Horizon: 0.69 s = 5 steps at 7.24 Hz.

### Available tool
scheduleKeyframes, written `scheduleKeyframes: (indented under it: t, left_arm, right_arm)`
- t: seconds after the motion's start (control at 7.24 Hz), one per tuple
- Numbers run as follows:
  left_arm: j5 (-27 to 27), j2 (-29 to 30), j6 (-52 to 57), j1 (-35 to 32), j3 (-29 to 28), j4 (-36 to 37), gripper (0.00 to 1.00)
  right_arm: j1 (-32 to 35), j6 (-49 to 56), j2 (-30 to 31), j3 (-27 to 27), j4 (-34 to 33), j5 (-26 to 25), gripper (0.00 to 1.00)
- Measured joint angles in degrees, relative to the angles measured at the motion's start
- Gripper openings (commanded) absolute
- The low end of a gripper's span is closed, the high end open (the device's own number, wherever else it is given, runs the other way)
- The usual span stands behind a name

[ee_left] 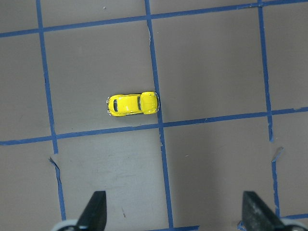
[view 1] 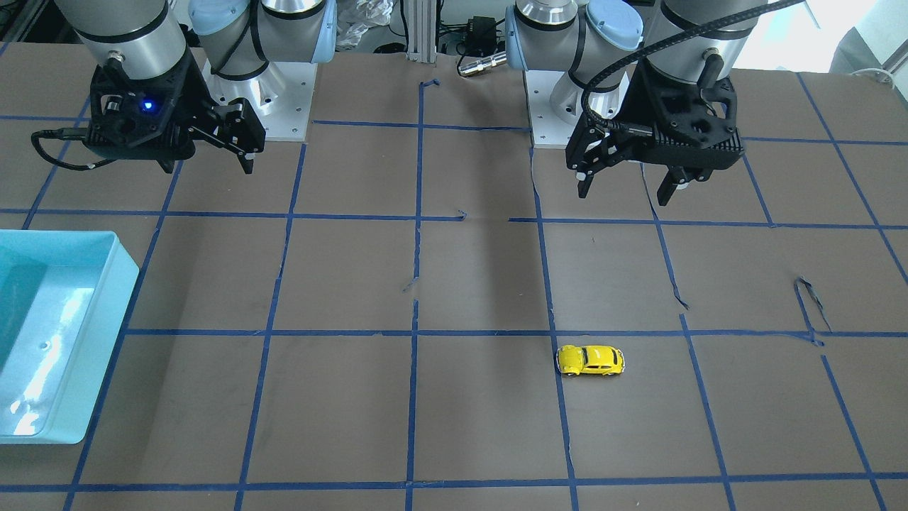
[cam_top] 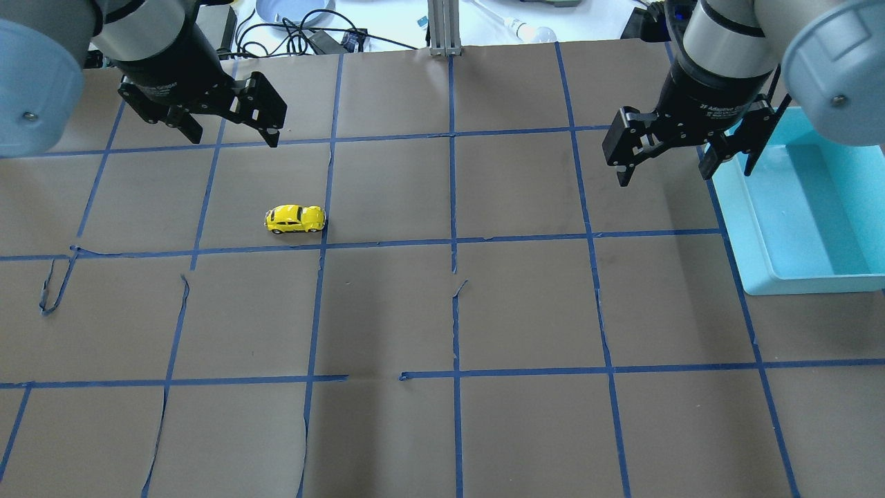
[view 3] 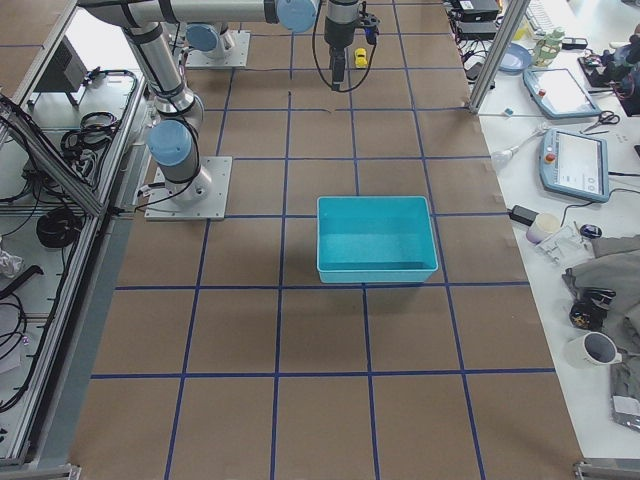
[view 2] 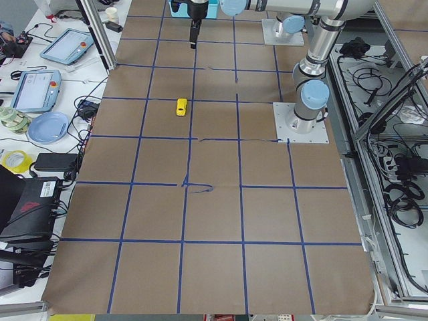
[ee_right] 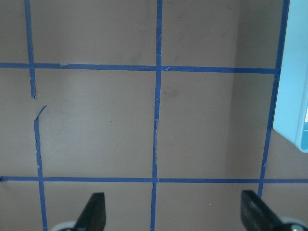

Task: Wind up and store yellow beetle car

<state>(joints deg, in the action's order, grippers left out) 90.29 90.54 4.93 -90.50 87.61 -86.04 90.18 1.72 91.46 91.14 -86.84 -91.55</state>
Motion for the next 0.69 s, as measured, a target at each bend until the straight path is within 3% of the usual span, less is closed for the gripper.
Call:
scheduleKeyframes:
  t: [0.69]
  left_arm:
    - [0.0,-0.1,0.1,0.3,-0.3,-1.6,1.0]
  right_arm:
    - [0.0,-0.1,0.0,0.0,0.0,0.3,1.0]
